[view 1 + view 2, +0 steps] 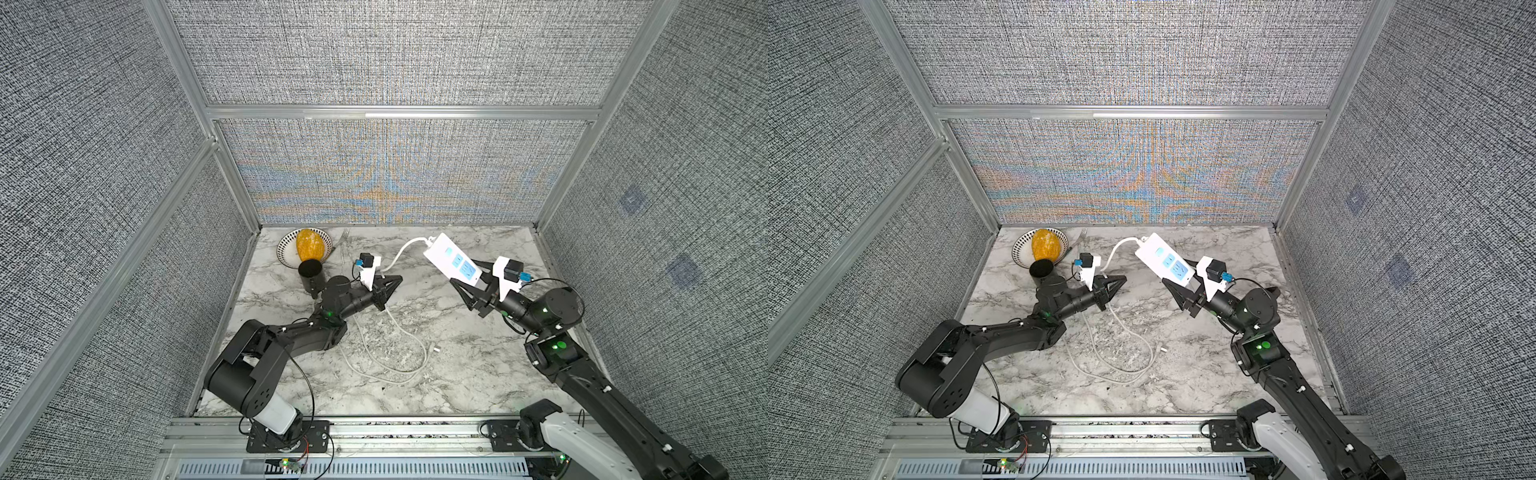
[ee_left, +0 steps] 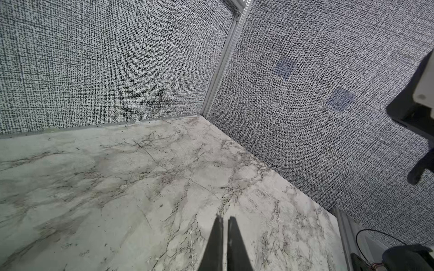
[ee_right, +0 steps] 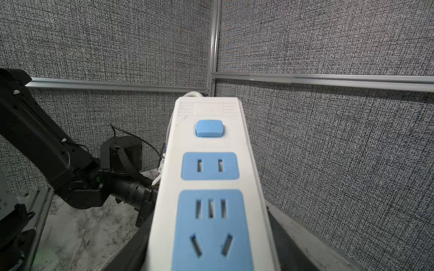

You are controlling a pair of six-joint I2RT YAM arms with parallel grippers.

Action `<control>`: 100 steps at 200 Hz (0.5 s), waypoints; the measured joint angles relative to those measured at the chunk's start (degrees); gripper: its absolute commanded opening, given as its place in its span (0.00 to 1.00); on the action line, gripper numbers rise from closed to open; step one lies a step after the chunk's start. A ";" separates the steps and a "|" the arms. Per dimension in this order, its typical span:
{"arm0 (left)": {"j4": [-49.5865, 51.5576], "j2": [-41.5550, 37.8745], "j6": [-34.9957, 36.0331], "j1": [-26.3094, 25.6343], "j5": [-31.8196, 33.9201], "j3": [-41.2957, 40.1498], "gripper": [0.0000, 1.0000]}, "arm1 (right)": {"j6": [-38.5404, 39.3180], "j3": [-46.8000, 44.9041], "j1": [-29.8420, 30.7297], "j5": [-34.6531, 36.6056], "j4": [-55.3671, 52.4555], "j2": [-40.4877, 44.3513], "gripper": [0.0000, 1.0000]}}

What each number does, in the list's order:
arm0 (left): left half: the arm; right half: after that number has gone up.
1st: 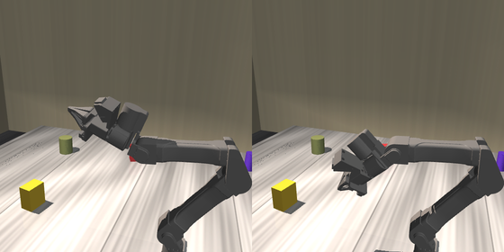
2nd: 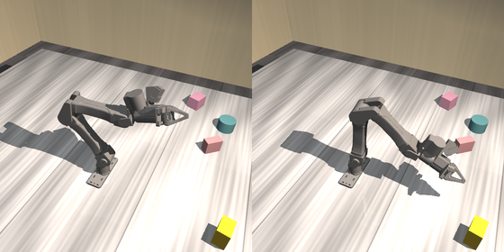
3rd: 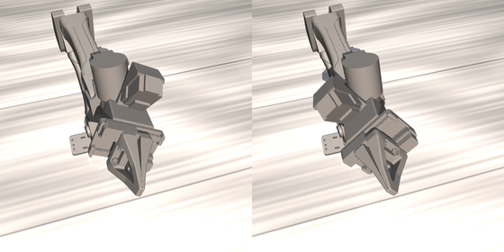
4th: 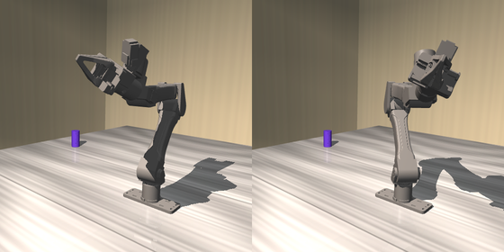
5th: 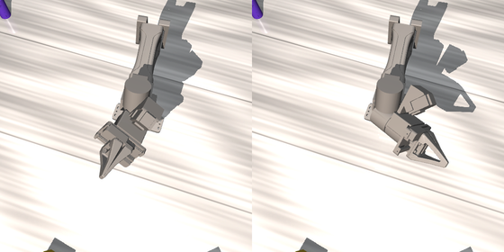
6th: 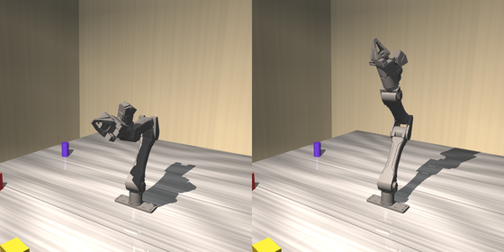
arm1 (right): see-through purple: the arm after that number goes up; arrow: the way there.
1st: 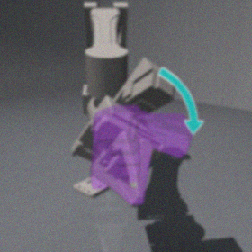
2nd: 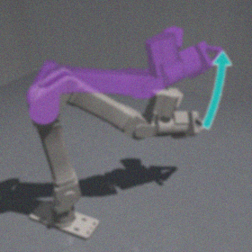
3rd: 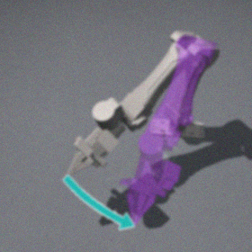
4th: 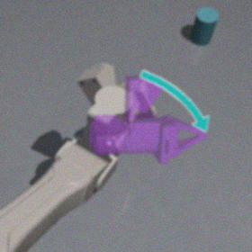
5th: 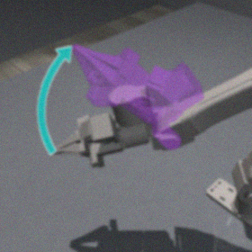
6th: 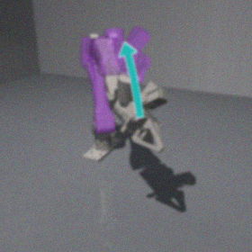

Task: Wrap the cord around the power strip
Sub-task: Adjust the power cord.

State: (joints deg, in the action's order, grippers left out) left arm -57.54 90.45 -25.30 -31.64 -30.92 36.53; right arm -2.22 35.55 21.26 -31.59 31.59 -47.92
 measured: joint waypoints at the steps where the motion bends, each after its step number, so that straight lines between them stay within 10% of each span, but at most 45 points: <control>1: 0.00 0.07 -0.02 0.00 -0.13 0.04 0.00 | 0.00 -0.02 0.00 0.00 0.00 0.04 0.18; 66: -0.02 3.02 -1.75 0.00 -5.33 3.72 0.00 | -0.28 -0.15 0.00 0.33 0.04 0.20 0.18; 100: 0.96 3.26 -1.68 -0.20 -7.61 5.27 0.17 | -0.28 0.37 0.00 0.39 -0.04 -0.07 0.17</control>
State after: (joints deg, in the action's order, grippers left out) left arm -56.58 93.71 -26.98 -31.83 -38.52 41.80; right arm -2.50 35.92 21.26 -31.20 31.55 -47.99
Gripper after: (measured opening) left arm 0.117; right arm 0.619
